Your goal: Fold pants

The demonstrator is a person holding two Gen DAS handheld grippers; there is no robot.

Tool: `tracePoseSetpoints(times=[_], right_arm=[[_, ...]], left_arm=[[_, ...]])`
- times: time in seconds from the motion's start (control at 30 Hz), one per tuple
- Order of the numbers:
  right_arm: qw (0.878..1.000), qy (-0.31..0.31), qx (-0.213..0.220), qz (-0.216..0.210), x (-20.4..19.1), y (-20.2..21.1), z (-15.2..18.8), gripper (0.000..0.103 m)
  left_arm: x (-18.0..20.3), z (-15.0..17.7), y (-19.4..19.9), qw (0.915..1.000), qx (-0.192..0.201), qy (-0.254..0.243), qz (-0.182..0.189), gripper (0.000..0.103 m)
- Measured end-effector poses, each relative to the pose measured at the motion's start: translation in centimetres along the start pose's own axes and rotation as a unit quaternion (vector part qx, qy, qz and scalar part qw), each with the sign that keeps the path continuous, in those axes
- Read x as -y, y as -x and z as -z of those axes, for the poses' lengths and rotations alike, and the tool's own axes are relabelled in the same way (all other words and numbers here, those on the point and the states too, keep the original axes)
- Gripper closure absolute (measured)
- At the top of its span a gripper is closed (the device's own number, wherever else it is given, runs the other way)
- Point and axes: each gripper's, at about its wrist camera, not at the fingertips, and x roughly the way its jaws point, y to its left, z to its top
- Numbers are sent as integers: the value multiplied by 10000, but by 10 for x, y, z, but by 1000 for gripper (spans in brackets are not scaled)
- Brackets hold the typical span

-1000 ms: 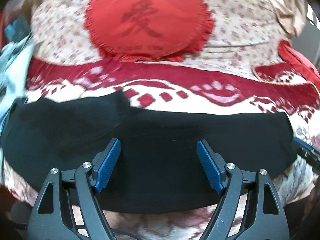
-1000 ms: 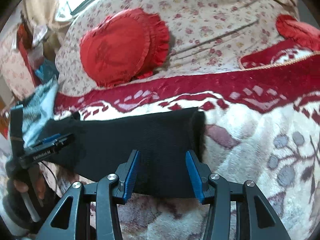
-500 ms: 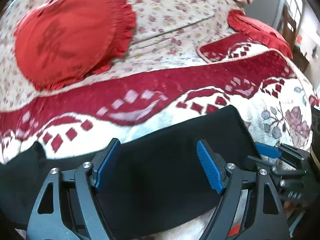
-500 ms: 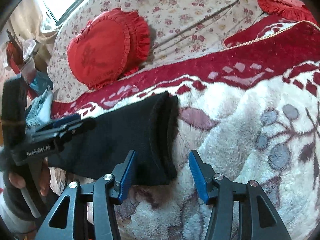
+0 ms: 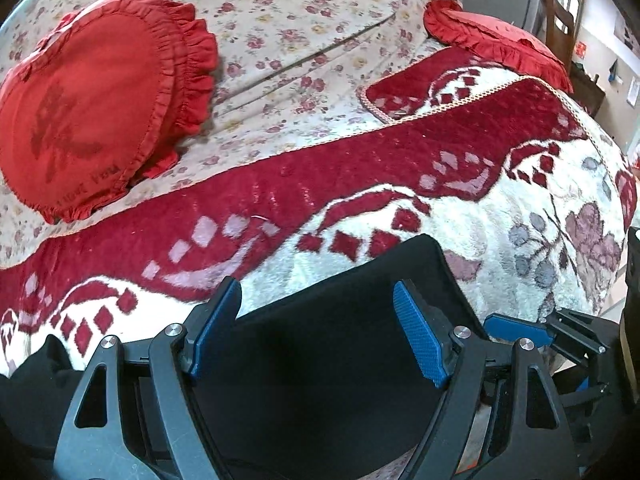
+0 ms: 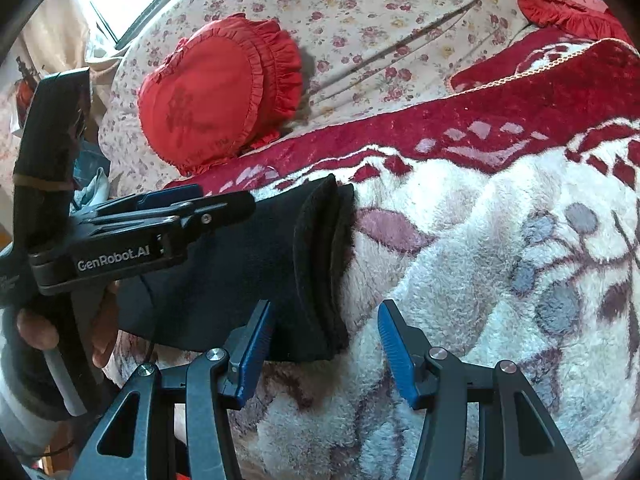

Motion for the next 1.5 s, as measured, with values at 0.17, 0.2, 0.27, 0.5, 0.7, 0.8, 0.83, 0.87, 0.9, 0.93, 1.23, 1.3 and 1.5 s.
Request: tracePoseSetpoints(times=[0.17,0.2,0.27,0.5,0.7,0.8,0.83,0.87,0.9,0.93,1.23,1.3,1.5], right_arm=[[10000,-57,51,-49,-1,1,3,51],[9999,-112,79,-95,-1,1,3,51],[9992,-287,99,-252,1,0,4,51],[9984,-410,112,-365,2,-1,5,50],[9975,-505,135,-483,6,-2,5,50],[9970,-476,170,-588,7,-2,5,50],[9969,-477,181,-606,7,-2,6,50],[9965,-501,202,-637,9,-3,6,50],[9958,-559,212,-690,10,-4,7,50],[9955,-587,214,-716,12,-5,7,50],[9938,-579,282,-906,12,0,4,58],[9928,-522,271,-1039,9,1,4,59],[9925,-596,249,-1037,10,-7,6,60]], left_arm=[[8,-6,-6,9998,-106,-124,138,24],[10,-7,-9,9996,-143,-168,169,24],[15,-10,-13,9992,-200,-275,201,24],[27,-22,-28,9966,-371,-587,437,24],[38,-31,-37,9927,-524,-764,768,24],[47,-31,-42,9890,-632,-947,944,24],[50,-30,-44,9875,-692,-1018,988,24],[53,-29,-48,9861,-753,-1082,1012,24],[55,-28,-52,9852,-797,-1140,1001,24],[57,-26,-55,9846,-825,-1200,965,25],[52,-29,-54,9843,-737,-1217,1049,66],[53,-29,-54,9833,-746,-1284,1053,68],[57,-27,-53,9825,-705,-1382,1028,74]])
